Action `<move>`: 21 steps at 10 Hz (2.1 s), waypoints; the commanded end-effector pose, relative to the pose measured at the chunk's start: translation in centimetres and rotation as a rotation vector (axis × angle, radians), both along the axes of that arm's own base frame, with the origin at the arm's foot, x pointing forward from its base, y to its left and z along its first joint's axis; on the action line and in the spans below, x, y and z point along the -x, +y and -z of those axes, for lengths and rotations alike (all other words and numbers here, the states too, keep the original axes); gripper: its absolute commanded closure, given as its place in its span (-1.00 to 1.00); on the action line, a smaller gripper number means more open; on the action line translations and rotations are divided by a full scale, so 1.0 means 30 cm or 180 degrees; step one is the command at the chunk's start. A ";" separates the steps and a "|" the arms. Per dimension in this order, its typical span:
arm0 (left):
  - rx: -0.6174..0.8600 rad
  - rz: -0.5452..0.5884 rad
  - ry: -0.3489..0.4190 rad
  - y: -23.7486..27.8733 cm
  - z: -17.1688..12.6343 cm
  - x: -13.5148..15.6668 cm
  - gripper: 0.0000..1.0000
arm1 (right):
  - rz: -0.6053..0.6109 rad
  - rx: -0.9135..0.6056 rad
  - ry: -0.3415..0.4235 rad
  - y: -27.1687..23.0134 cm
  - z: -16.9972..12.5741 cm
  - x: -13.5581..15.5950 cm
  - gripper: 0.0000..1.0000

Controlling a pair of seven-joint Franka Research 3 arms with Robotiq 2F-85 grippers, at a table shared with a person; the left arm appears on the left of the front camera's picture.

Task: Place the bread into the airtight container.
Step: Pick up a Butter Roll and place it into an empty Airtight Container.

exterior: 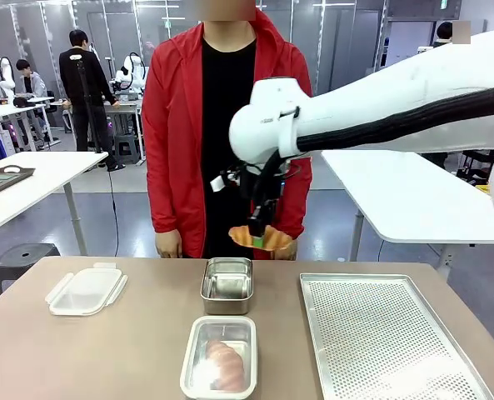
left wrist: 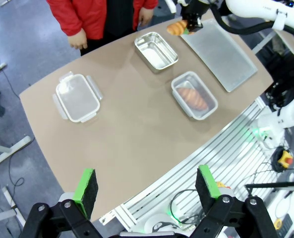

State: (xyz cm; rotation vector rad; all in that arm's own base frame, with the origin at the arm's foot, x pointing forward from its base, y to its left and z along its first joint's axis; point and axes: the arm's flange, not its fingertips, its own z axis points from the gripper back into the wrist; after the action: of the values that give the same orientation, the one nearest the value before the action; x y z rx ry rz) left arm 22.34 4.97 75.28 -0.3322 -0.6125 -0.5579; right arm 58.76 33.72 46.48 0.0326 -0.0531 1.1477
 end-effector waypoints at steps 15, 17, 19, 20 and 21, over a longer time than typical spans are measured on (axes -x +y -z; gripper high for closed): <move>0.0012 0.0042 -0.0004 -0.001 -0.010 -0.001 -1.00 | 0.0976 0.0082 0.0133 0.159 0.067 0.019 0.46; 0.0012 0.0042 -0.0004 -0.001 -0.010 -0.001 -1.00 | 0.1768 0.0057 0.0261 0.171 0.069 0.038 0.46; 0.0012 0.0042 -0.0004 -0.001 -0.010 -0.001 -1.00 | 0.2752 -0.0153 0.0453 0.180 0.098 0.036 0.46; 0.0012 0.0042 -0.0004 -0.001 -0.010 -0.001 -1.00 | 0.3080 -0.0200 0.0400 0.183 0.114 0.041 0.46; 0.0012 0.0042 -0.0004 -0.001 -0.010 -0.001 -1.00 | 0.3419 -0.0155 0.0301 0.182 0.137 0.043 0.46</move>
State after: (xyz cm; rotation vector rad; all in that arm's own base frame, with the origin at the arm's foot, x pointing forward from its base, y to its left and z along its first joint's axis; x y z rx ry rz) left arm 22.34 4.97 75.27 -0.3322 -0.6125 -0.5579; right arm 58.42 38.99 43.37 0.1064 0.0338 0.1808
